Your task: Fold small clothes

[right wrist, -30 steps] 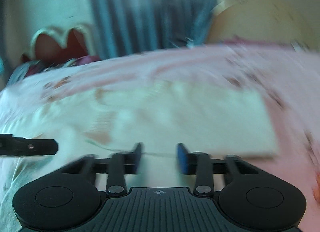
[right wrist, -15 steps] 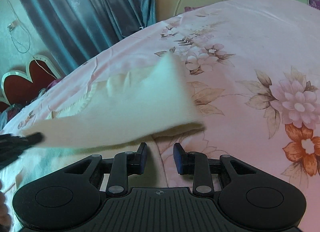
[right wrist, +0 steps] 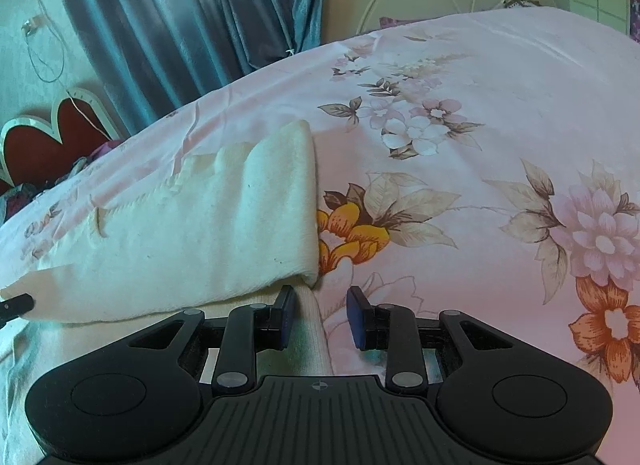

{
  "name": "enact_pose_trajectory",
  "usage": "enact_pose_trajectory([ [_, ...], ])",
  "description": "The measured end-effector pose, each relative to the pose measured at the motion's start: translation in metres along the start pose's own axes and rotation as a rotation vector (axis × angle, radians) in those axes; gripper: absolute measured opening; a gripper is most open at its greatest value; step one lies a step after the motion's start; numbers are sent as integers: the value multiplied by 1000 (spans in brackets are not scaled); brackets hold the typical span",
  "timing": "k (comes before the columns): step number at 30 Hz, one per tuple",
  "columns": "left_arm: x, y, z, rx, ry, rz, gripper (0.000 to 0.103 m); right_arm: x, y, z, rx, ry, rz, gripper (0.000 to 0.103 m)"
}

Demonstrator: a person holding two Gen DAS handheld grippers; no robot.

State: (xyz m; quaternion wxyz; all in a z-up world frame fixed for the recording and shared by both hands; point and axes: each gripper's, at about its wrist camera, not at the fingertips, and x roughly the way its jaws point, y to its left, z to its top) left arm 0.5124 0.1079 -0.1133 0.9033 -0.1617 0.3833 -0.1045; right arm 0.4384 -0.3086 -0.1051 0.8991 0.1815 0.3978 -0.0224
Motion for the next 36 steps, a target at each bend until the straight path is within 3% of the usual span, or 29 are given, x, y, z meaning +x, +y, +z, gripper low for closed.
enact_pose_trajectory([
  [8,9,6,-6,-5,15,21,3,-3,1,1,-40,4,-10,25],
  [9,9,7,-7,-5,18,19,3,-8,1,2,-33,-7,4,16],
  [11,11,8,-7,3,26,16,3,-22,5,6,-50,-62,30,8],
  [14,12,8,-10,17,31,12,4,-25,20,14,-126,-96,65,8],
  [16,13,8,-10,13,34,7,6,-13,30,16,-163,-68,83,8],
  [18,13,10,-9,3,37,5,8,3,32,15,-213,-33,12,8],
  [19,14,11,-9,1,38,5,8,12,26,14,-194,-12,-33,7],
  [22,14,11,-8,9,46,4,8,5,14,20,-128,-26,18,7],
  [24,9,12,-6,8,43,16,13,-4,14,25,-124,-61,58,7],
  [26,-9,9,-4,19,-22,81,44,-9,16,30,-140,-78,71,7],
  [27,-15,4,-3,45,-60,111,49,-7,18,33,-152,-76,71,7],
  [29,-19,-10,-1,110,-104,114,50,4,23,36,-176,-54,79,7],
  [31,-10,-25,1,165,-93,90,49,16,29,36,-190,-38,70,7],
  [34,20,-36,2,204,-30,52,48,39,25,40,-188,-19,1,7],
  [36,40,-30,1,215,17,91,45,43,13,47,-129,-21,-4,7],
])
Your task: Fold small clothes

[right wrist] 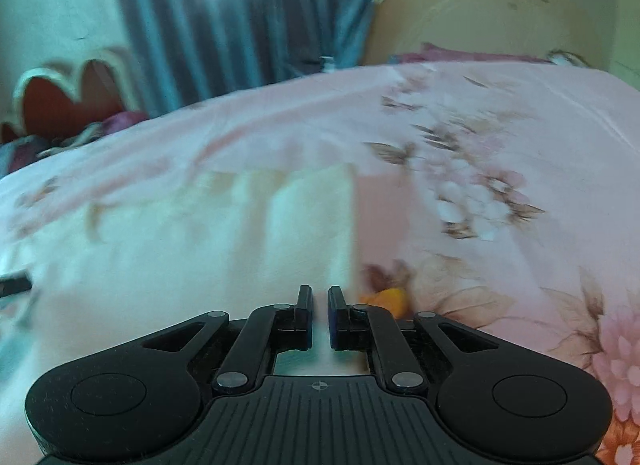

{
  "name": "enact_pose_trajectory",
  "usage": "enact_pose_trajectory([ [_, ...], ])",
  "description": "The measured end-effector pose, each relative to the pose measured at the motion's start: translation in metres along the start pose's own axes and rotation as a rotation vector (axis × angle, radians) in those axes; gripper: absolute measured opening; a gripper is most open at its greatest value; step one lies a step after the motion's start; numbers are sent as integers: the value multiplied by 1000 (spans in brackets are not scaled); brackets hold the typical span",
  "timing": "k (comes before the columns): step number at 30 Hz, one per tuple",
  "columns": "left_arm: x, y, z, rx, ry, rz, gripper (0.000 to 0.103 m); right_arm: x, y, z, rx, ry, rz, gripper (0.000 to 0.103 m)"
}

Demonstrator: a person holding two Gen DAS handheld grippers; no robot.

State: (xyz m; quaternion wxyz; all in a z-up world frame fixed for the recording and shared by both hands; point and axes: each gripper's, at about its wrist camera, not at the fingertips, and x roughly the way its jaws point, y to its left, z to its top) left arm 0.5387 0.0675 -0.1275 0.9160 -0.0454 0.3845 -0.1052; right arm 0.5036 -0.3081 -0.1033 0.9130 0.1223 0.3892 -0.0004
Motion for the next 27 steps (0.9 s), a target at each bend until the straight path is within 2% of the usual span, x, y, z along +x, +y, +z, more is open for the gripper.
enact_pose_trajectory([
  [2,-1,4,5,-3,-12,4,45,-3,-5,9,-1,-14,-20,7],
  [4,-6,8,6,0,-38,25,49,-9,-16,19,49,-66,29,8],
  [6,-7,11,8,7,-62,73,49,-2,-29,31,119,-67,63,8],
  [8,-2,21,10,-37,-58,95,46,12,-38,42,152,-50,70,8],
  [11,2,31,10,-96,-41,91,38,21,-37,57,130,-63,89,8],
  [14,4,31,9,-91,-42,94,39,28,-26,63,68,-48,149,8],
  [15,5,30,9,-81,-46,100,39,36,-21,63,23,-28,126,8],
  [16,5,29,8,-77,-49,106,39,51,-17,61,-35,17,42,8],
  [17,5,29,7,-80,-53,110,39,59,-21,59,-36,20,7,8],
  [19,5,30,6,-82,-55,115,39,60,-33,64,34,28,43,8],
  [21,1,27,9,-71,-50,134,39,48,-32,67,20,-7,28,8],
  [22,-5,25,10,-67,-65,147,37,40,-32,68,15,-33,29,8],
  [24,-19,16,12,-48,-119,142,41,34,-30,70,3,-57,34,8],
  [27,-15,-11,14,44,-125,86,49,51,-23,70,-39,8,12,8],
])
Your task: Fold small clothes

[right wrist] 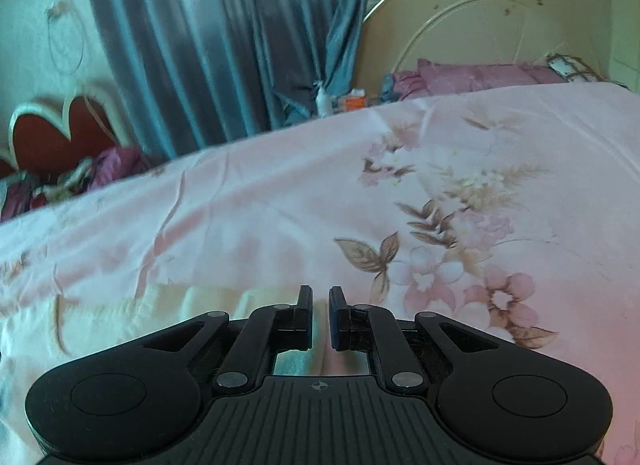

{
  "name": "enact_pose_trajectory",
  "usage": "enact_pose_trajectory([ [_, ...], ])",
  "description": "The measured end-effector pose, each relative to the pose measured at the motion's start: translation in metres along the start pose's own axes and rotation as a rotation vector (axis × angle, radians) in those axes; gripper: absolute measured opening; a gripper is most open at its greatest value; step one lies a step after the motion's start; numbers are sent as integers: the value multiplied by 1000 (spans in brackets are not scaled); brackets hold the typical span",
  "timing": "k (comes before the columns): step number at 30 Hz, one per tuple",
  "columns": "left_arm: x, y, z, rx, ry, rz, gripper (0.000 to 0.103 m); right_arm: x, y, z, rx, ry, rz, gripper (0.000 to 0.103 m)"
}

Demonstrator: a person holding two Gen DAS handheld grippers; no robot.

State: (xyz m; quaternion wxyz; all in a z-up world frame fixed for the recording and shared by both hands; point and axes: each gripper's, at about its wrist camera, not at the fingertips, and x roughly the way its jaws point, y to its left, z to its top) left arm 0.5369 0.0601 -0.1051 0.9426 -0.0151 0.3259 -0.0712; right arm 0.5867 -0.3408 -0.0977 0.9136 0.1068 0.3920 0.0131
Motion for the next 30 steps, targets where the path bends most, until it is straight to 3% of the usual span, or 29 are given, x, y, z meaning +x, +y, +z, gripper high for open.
enact_pose_trajectory([
  [1,7,-7,-1,23,21,-16,56,11,2,-3,-18,38,-17,8],
  [2,19,-12,-4,37,70,-27,62,12,5,-4,-35,10,-22,8],
  [3,30,-13,-9,42,113,-20,62,11,7,-4,-44,13,-30,8],
  [4,29,-14,-13,61,79,-8,62,8,9,-3,-52,24,-40,8],
  [7,12,-15,-12,50,72,-18,58,-18,14,-11,-81,7,-12,8],
  [12,-4,-10,-33,48,92,-20,59,-47,25,-64,-164,67,0,8],
  [18,-20,-16,-27,45,53,-19,59,-75,31,-71,-132,-7,5,8],
  [20,-11,-17,-33,57,117,-8,59,-72,37,-83,-159,54,-9,8],
  [22,-14,-17,-37,67,109,-9,60,-72,42,-89,-191,54,-34,8],
  [27,-52,10,-40,-22,51,12,79,-102,44,-80,-69,-6,13,9],
  [28,-60,22,-43,-52,47,23,82,-108,47,-80,-61,-19,10,14],
  [30,-76,53,-51,-115,45,69,84,-123,56,-85,-66,-70,-9,78],
])
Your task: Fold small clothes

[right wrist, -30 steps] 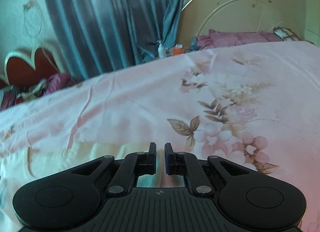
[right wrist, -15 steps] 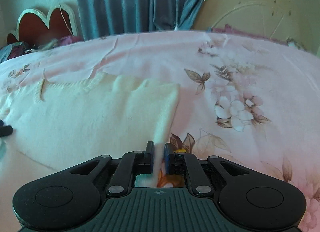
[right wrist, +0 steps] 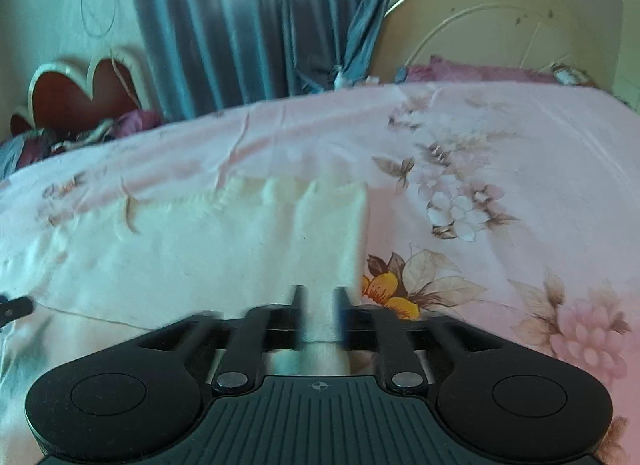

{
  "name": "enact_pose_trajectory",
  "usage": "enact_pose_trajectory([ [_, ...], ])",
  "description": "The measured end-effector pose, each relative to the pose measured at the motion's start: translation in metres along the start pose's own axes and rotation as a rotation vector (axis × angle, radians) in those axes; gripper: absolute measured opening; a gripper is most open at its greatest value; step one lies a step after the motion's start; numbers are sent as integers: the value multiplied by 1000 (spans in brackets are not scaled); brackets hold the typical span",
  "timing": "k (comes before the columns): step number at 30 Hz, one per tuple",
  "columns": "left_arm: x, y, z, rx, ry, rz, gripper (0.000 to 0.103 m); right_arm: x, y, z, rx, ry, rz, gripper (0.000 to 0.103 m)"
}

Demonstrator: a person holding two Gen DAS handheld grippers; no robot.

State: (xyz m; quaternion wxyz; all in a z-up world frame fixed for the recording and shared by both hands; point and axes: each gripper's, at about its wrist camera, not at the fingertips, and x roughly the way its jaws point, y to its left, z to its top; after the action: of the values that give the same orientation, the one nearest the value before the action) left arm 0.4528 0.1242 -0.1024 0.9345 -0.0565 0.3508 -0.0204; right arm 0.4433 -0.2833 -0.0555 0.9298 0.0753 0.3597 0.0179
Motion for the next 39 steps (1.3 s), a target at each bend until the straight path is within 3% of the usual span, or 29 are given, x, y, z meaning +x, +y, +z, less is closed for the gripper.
enact_pose_trajectory([
  [2,-12,37,-6,-63,0,47,78,-12,9,-4,-12,-32,20,81],
  [4,-22,76,-11,-146,-2,98,71,-17,14,-7,-3,-34,47,76],
  [6,-31,121,-16,-269,3,134,65,-16,22,-9,6,-12,54,55],
  [7,-35,143,-19,-338,5,148,65,-17,25,-10,14,-5,55,53],
  [10,-47,199,-28,-516,-37,111,60,-12,36,-12,23,19,47,52],
  [13,-53,231,-29,-616,-79,149,60,-11,50,-14,15,28,43,52],
  [17,-56,273,-40,-792,-157,120,53,-10,65,-14,6,36,43,52],
  [24,-58,312,-40,-932,-224,92,50,-6,75,-11,42,35,31,52],
  [26,-57,315,-39,-945,-228,92,46,2,66,-11,105,52,16,52],
  [27,-55,315,-37,-935,-222,100,43,6,63,-10,130,66,8,42],
  [28,-53,315,-33,-909,-209,111,31,7,61,-9,147,70,22,30],
  [29,-49,314,-28,-871,-182,126,1,7,59,-8,162,69,32,16],
  [34,-37,291,-5,-777,-175,65,3,0,62,-4,165,40,58,16],
  [39,-19,218,35,-601,-172,-66,3,-4,59,-7,173,43,67,16],
])
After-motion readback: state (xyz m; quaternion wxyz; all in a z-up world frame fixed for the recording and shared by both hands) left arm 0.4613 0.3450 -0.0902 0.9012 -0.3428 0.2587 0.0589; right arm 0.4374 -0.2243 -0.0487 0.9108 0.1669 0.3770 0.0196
